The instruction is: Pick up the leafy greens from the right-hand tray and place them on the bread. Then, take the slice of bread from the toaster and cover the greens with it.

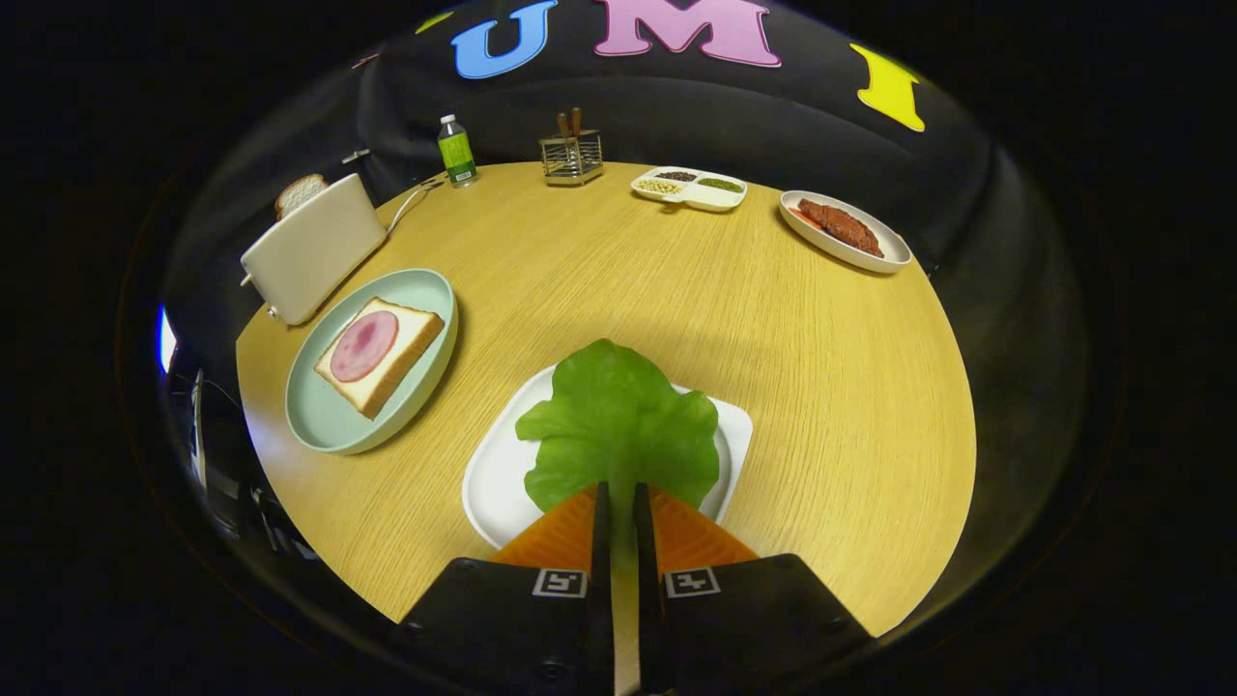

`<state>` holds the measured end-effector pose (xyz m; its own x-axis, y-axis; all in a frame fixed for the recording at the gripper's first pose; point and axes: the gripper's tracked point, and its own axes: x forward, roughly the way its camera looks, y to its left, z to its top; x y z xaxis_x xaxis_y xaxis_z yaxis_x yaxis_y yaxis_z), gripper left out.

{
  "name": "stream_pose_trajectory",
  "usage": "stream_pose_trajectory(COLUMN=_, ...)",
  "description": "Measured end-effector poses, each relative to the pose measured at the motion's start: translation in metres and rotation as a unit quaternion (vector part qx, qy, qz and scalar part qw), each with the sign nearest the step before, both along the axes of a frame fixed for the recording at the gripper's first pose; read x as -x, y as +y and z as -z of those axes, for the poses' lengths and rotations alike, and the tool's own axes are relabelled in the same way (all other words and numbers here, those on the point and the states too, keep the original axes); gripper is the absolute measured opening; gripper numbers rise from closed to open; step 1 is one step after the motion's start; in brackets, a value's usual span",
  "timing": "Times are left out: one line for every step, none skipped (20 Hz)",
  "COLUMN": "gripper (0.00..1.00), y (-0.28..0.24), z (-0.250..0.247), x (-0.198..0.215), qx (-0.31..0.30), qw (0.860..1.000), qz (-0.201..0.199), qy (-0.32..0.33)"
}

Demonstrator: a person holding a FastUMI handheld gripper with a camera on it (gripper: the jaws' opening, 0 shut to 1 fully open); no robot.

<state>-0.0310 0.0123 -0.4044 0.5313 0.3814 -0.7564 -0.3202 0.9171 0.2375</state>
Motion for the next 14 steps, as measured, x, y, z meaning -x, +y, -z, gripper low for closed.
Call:
stream_pose_trajectory(gripper=0.15, y=0.000, z=-0.004, x=-0.001, qx=-0.003, qw=1.000, qz=0.003, qy=-0.004)
stream_pose_trajectory(gripper=0.14, y=-0.002, z=-0.009, x=0.000, qx=-0.005, qw=1.000, qz=0.007, qy=-0.005)
stream_pose_trajectory(gripper=0.15, y=-0.003, z=-0.014, x=-0.001, qx=-0.007, qw=1.000, qz=0.010, qy=-0.008)
stream_pose_trajectory(gripper=0.15, y=-0.004, z=-0.020, x=-0.002, qx=-0.008, qw=1.000, qz=0.013, qy=-0.014)
stream_pose_trajectory(gripper=0.14, y=-0.004, z=-0.027, x=-0.002, qx=-0.009, qw=1.000, qz=0.014, qy=-0.019)
stream_pose_trajectory(gripper=0.14, y=-0.004, z=-0.033, x=-0.002, qx=-0.011, qw=1.000, qz=0.014, qy=-0.023)
stream_pose_trajectory(gripper=0.14, y=-0.003, z=-0.041, x=-0.003, qx=-0.014, qw=0.999, qz=0.013, qy=-0.027)
stream_pose_trajectory(gripper=0.14, y=0.000, z=-0.050, x=-0.003, qx=-0.018, qw=0.999, qz=0.011, qy=-0.032)
stream_pose_trajectory(gripper=0.14, y=0.004, z=-0.059, x=-0.003, qx=-0.022, qw=0.999, qz=0.008, qy=-0.038)
stream_pose_trajectory(gripper=0.14, y=0.009, z=-0.068, x=-0.004, qx=-0.026, qw=0.999, qz=0.003, qy=-0.044)
stream_pose_trajectory(gripper=0.15, y=0.017, z=-0.076, x=-0.005, qx=-0.030, qw=0.998, qz=-0.004, qy=-0.049)
stream_pose_trajectory(gripper=0.14, y=0.026, z=-0.085, x=-0.006, qx=-0.033, qw=0.998, qz=-0.012, qy=-0.055)
stream_pose_trajectory(gripper=0.14, y=0.037, z=-0.093, x=-0.007, qx=-0.036, qw=0.997, qz=-0.023, qy=-0.060)
stream_pose_trajectory(gripper=0.14, y=0.048, z=-0.100, x=-0.007, qx=-0.037, qw=0.997, qz=-0.034, qy=-0.066)
